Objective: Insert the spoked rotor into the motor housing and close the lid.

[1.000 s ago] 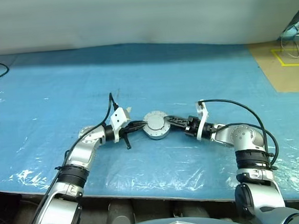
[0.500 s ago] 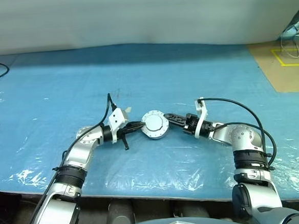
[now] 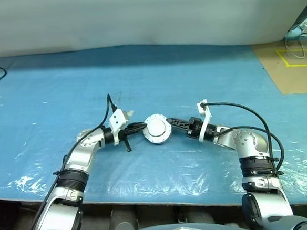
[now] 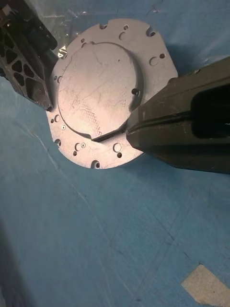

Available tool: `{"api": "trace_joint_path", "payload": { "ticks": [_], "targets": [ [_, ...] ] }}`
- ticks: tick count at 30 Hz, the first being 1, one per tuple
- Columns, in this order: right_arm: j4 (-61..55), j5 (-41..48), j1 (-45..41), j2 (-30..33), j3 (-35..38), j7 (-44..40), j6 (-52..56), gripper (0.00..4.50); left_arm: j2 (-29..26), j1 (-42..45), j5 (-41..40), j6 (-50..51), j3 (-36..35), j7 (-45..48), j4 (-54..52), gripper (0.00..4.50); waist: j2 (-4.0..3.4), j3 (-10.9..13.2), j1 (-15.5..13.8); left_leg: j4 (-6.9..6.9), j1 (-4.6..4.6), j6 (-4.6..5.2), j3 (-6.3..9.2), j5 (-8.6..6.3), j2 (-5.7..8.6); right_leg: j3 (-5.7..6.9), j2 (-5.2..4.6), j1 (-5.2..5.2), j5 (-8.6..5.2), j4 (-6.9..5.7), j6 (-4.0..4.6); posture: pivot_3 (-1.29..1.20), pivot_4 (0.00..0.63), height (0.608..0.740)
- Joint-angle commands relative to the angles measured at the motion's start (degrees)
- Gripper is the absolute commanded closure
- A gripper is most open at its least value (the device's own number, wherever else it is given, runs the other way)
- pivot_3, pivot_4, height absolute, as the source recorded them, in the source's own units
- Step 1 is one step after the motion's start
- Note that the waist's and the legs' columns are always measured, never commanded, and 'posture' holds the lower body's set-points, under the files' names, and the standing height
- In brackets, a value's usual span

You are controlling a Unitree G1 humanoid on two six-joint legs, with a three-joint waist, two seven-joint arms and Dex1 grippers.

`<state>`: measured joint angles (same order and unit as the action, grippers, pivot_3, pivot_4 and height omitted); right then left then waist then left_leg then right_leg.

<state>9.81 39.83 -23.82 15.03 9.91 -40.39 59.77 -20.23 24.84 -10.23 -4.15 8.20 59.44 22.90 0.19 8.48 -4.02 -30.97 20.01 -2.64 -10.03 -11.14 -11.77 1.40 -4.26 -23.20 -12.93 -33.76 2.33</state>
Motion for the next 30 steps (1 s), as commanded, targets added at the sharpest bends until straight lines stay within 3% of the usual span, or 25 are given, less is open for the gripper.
{"api": "trace_joint_path", "payload": {
  "ticks": [1,4,12,15,19,27,30],
  "targets": [
    [0.2,-2.4,1.1,-1.0,-4.2,0.1,-1.6,2.35,0.2,-0.4,1.7,0.2,1.2,-0.6,2.1,4.5,0.0,0.0,0.1,0.0,0.0,0.0,0.0,0.0,0.0,0.0,0.0,0.0,0.0,-0.01,0.0,0.0,0.15,0.74],
    [1.5,-0.3,0.0,-1.8,-2.3,1.7,2.3,1.32,0.2,-0.3,1.8,0.1,1.3,-0.6,2.3,4.5,0.01,0.0,0.2,0.0,-0.01,0.0,0.0,0.0,0.0,-0.02,0.0,-0.01,0.0,-0.01,0.0,0.0,0.15,0.74],
    [0.5,0.4,-0.5,-2.7,-1.3,3.4,3.9,1.32,0.0,-0.9,2.0,0.1,1.6,-0.7,1.5,4.5,0.0,0.0,0.2,0.01,-0.02,0.0,0.0,0.0,-0.02,-0.02,0.03,-0.01,0.0,-0.01,0.01,0.0,0.15,0.74],
    [-0.2,2.2,-0.6,-3.2,0.7,3.7,4.3,1.91,-0.1,-1.0,2.0,0.2,1.6,-0.8,1.4,4.5,0.0,0.0,0.2,0.01,-0.03,0.0,0.0,0.0,-0.02,-0.02,0.03,-0.01,0.0,-0.01,0.01,0.0,0.15,0.74],
    [1.5,2.0,-1.0,-2.9,0.5,2.7,4.0,3.21,-0.2,-0.9,2.0,0.3,1.5,-0.9,1.3,4.5,-0.01,0.0,0.1,0.01,-0.02,-0.01,0.0,0.0,-0.01,-0.02,0.02,-0.01,0.0,0.0,0.01,0.0,0.15,0.74],
    [1.0,2.0,-1.3,-3.4,-0.2,2.6,4.0,3.26,-0.4,-0.8,1.3,1.1,0.8,-1.1,0.0,4.5,-0.01,0.0,0.0,0.0,-0.02,0.0,-0.01,0.01,-0.01,-0.02,0.02,-0.01,0.0,-0.01,0.01,0.0,0.15,0.74],
    [2.5,2.2,-2.1,-3.8,1.0,4.2,5.1,3.26,-0.6,-1.6,-3.9,6.7,-1.5,-0.3,-6.5,4.5,-0.01,0.0,0.2,0.0,-0.02,0.0,-0.01,0.01,-0.01,-0.02,0.02,-0.01,0.0,-0.01,0.01,0.0,0.15,0.74]
  ]
}}
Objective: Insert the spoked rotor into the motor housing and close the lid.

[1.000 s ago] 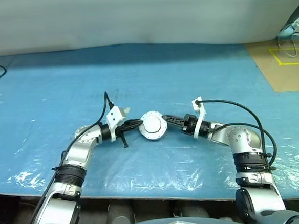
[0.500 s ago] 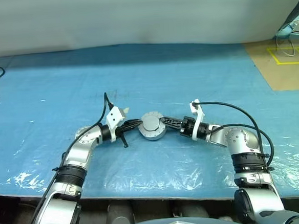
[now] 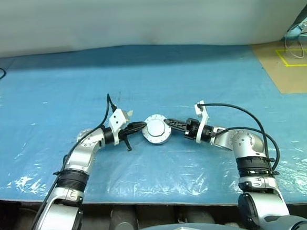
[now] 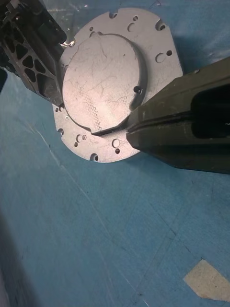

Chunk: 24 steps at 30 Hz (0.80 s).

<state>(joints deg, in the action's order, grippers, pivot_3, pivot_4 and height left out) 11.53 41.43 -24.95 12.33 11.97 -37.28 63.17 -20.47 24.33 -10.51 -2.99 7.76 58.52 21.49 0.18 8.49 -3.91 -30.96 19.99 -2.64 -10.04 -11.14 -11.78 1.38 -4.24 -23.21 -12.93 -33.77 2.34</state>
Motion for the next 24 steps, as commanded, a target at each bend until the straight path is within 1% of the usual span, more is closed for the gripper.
{"api": "trace_joint_path", "payload": {
  "ticks": [1,3,5,10,13,16,18,20,23,24],
  "targets": [
    [1.9,1.2,-1.6,-1.3,0.2,1.8,2.6,3.26,-0.7,-1.7,-6.4,8.7,-2.1,1.5,-8.4,4.5,-0.01,0.0,0.2,0.0,0.01,0.0,0.0,0.0,0.0,0.0,0.0,-0.04,0.0,0.0,0.0,0.0,0.15,0.74],
    [4.1,2.2,-2.9,-1.6,2.1,3.1,4.5,3.26,-1.7,-2.6,-10.6,14.2,-3.9,2.0,-13.7,4.5,-0.03,0.0,0.1,0.01,0.09,-0.01,-0.01,0.0,-0.02,0.0,0.02,-0.15,0.0,-0.02,0.02,0.0,0.15,0.74],
    [5.9,3.5,-4.2,-1.8,4.1,4.1,6.4,3.26,-2.7,-2.8,-12.7,17.4,-5.6,1.2,-16.5,4.5,-0.05,0.1,-0.1,0.02,0.19,-0.01,-0.01,0.0,-0.02,0.03,0.02,-0.22,-0.02,0.0,0.05,0.0,0.15,0.74],
    [7.8,7.2,-7.1,-3.4,9.2,6.3,9.4,3.26,-4.2,-2.2,-15.6,21.6,-9.3,-0.9,-17.8,4.5,-0.13,0.2,0.0,0.02,0.22,-0.01,-0.01,0.01,-0.01,0.04,0.05,-0.24,-0.02,-0.01,0.05,0.0,0.15,0.74],
    [8.1,7.6,-8.0,-4.4,10.2,7.2,10.3,3.26,-4.7,-2.7,-15.8,22.1,-9.9,-1.0,-18.4,4.5,-0.13,0.2,0.0,0.02,0.24,-0.02,-0.02,0.01,-0.01,0.04,0.05,-0.27,-0.02,0.0,0.05,0.0,0.15,0.74],
    [9.7,9.5,-9.8,-5.5,13.7,8.4,10.6,3.26,-4.9,-3.7,-16.5,23.0,-10.2,-1.7,-19.2,4.5,-0.12,0.3,-0.1,0.02,0.32,-0.02,-0.02,0.01,0.0,0.05,0.04,-0.32,-0.02,0.0,0.05,0.0,0.15,0.74],
    [10.8,11.5,-11.5,-6.3,16.9,9.7,10.5,3.26,-4.5,-4.5,-18.1,24.6,-11.0,-2.3,-19.9,4.5,-0.12,0.3,-0.1,-0.02,0.57,-0.02,-0.02,0.02,0.0,0.05,0.04,-0.57,0.0,-0.04,0.05,0.0,0.15,0.74],
    [10.6,13.5,-13.2,-7.2,19.2,11.1,10.4,3.26,-4.3,-5.4,-21.9,28.8,-12.3,-2.0,-20.8,4.5,-0.12,0.3,-0.1,-0.12,0.89,-0.01,-0.02,0.03,0.02,0.05,0.04,-0.86,0.01,-0.16,0.05,0.0,0.15,0.74],
    [9.7,15.3,-15.1,-8.3,20.7,12.8,10.2,3.26,-2.8,-5.3,-29.5,36.0,-16.8,-4.7,-20.9,3.89,-0.05,0.3,-0.1,-0.29,1.07,0.02,-0.02,0.05,0.1,0.06,0.04,-1.08,0.03,-0.59,0.05,0.0,0.15,0.74],
    [9.5,15.7,-15.5,-8.6,20.9,13.2,10.3,3.26,-2.4,-4.8,-32.5,38.7,-18.6,-5.9,-20.8,3.57,-0.04,0.3,-0.2,-0.31,1.07,-0.02,-0.02,0.03,0.1,0.06,0.05,-1.13,0.01,-0.73,0.09,0.0,0.15,0.74]
  ]
}}
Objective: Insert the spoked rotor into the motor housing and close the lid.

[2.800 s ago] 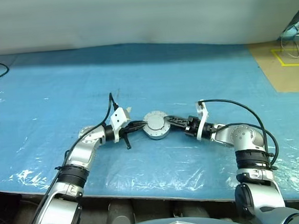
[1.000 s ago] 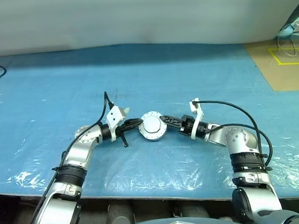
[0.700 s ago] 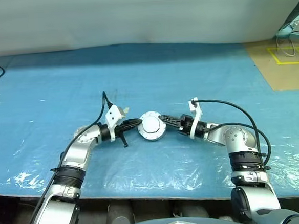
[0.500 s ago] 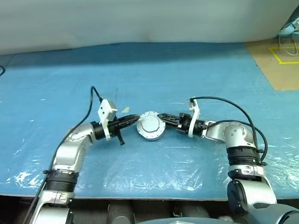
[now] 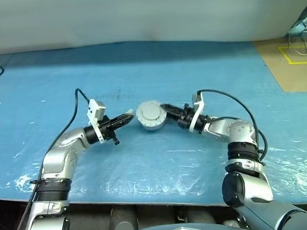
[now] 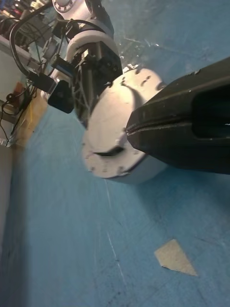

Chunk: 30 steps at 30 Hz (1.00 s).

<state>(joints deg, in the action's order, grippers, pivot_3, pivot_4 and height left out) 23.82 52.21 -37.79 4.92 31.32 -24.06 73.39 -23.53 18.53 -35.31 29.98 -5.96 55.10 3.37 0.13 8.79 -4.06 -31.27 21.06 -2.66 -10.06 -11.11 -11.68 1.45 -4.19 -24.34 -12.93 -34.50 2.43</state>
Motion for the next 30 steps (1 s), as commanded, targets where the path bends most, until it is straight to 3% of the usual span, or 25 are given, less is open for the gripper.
{"api": "trace_joint_path", "payload": {
  "ticks": [1,4,10,18,30],
  "targets": [
    [-3.1,5.4,-3.0,-1.4,1.7,0.4,0.3,3.26,1.0,1.6,-10.4,8.1,-6.6,-3.5,-2.8,3.18,0.01,0.0,0.0,-0.01,-0.02,-0.01,0.0,0.0,-0.01,0.01,0.03,-0.02,-0.05,-0.1,0.07,0.0,0.15,0.74],
    [-3.7,6.4,-3.6,-1.9,1.1,1.3,0.8,3.26,2.0,3.2,-16.7,12.7,-11.1,-6.6,-1.4,2.1,0.04,0.0,0.0,-0.02,-0.07,-0.09,0.02,0.04,-0.07,0.03,0.13,-0.02,-0.1,-0.18,0.16,0.0,0.15,0.74],
    [-4.4,7.6,-4.3,-2.9,0.8,2.4,1.3,3.26,4.7,2.9,-23.4,18.5,-13.6,-10.4,-1.1,0.02,0.15,0.1,-0.2,-0.05,-0.03,-0.11,0.04,0.05,-0.04,0.01,0.12,-0.02,-0.09,-0.16,0.15,0.0,0.15,0.74],
    [-6.9,9.6,-4.6,-3.4,-0.2,3.3,2.8,3.26,5.7,3.0,-22.3,21.8,-12.5,-11.6,5.3,0.01,0.26,0.2,-0.3,-0.04,-0.03,-0.11,0.06,0.05,-0.04,0.02,0.14,-0.02,0.04,-0.16,-0.07,0.0,0.15,0.74],
    [-8.3,9.6,-4.2,-3.2,-2.4,3.5,2.8,3.26,13.5,5.9,-23.9,23.5,-11.8,-14.7,5.5,0.01,0.34,0.2,-0.3,-0.09,-0.03,-0.12,0.08,0.06,-0.03,0.01,0.13,-0.01,0.05,-0.19,-0.09,0.0,0.15,0.74]
  ]
}}
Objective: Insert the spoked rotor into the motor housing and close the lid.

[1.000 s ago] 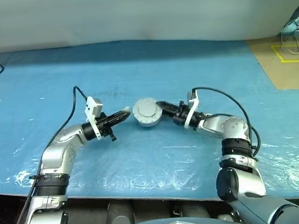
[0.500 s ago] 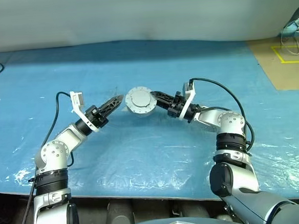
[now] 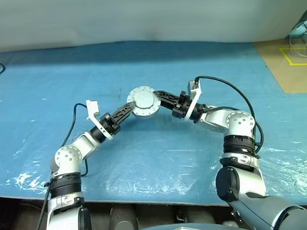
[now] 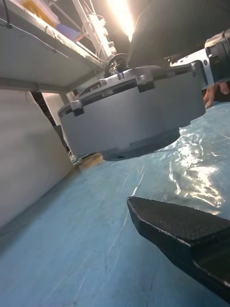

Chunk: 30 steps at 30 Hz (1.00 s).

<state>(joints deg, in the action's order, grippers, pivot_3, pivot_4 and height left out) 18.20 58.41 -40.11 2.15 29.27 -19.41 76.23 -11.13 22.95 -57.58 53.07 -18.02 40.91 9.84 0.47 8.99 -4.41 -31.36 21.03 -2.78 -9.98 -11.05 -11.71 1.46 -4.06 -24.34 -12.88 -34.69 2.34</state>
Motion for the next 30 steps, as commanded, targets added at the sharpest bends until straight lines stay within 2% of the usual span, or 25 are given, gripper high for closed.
{"api": "trace_joint_path", "payload": {
  "ticks": [1,14,17,20,22,25,30],
  "targets": [
    [-2.6,3.4,-1.9,-0.4,-0.4,-1.1,-0.1,3.26,1.7,1.6,-2.0,0.7,0.4,-0.6,-1.2,0.01,0.01,0.0,0.0,0.0,0.0,0.0,0.0,0.0,0.0,0.0,0.0,0.0,0.0,0.0,0.0,0.0,0.15,0.74],
    [-2.3,3.0,-1.9,0.0,-1.7,-0.8,-0.7,3.26,5.3,3.2,-0.7,0.7,1.3,-3.2,2.3,0.01,0.03,0.0,0.0,-0.09,0.01,0.01,0.03,0.01,0.01,0.0,0.0,0.02,0.02,-0.06,-0.02,0.0,0.15,0.74],
    [-2.3,3.0,-1.7,0.1,-2.0,-0.9,-0.8,3.26,5.8,2.9,-2.5,1.7,0.3,-3.2,1.8,0.61,0.04,0.0,0.0,-0.15,0.03,0.02,0.04,0.01,0.01,0.0,0.0,0.02,0.02,-0.07,-0.03,0.0,0.15,0.74],
    [-2.2,3.1,-1.7,0.1,-2.2,-0.9,-0.9,3.26,6.1,3.3,-1.6,0.5,-0.4,-6.1,2.6,1.58,0.04,0.0,0.0,-0.2,0.05,0.02,0.05,0.01,0.02,0.0,0.0,0.03,0.03,-0.08,-0.04,0.0,0.15,0.74],
    [-2.1,3.1,-1.6,0.1,-2.4,-0.9,-1.1,3.26,5.9,3.3,-1.9,0.8,-0.4,-6.0,2.9,1.58,0.04,0.0,0.0,-0.23,0.05,0.02,0.07,0.01,0.01,0.0,0.0,0.04,0.03,-0.09,-0.04,0.0,0.15,0.74],
    [-2.0,3.0,-1.6,0.1,-2.7,-0.9,-1.2,3.26,6.3,2.0,-6.4,3.1,-1.9,-4.3,0.9,1.82,0.04,0.0,0.1,-0.28,0.06,0.02,0.08,0.01,0.01,-0.01,0.0,0.04,0.03,-0.09,-0.04,0.0,0.15,0.74],
    [-2.8,2.5,-1.3,0.1,-3.5,-1.3,-2.3,3.26,6.6,2.7,-6.2,2.7,-2.7,-9.1,2.0,1.87,0.04,0.0,0.0,-0.33,0.08,0.02,0.11,0.01,0.01,0.0,0.0,0.06,0.03,-0.1,-0.05,0.0,0.15,0.74]
  ]
}}
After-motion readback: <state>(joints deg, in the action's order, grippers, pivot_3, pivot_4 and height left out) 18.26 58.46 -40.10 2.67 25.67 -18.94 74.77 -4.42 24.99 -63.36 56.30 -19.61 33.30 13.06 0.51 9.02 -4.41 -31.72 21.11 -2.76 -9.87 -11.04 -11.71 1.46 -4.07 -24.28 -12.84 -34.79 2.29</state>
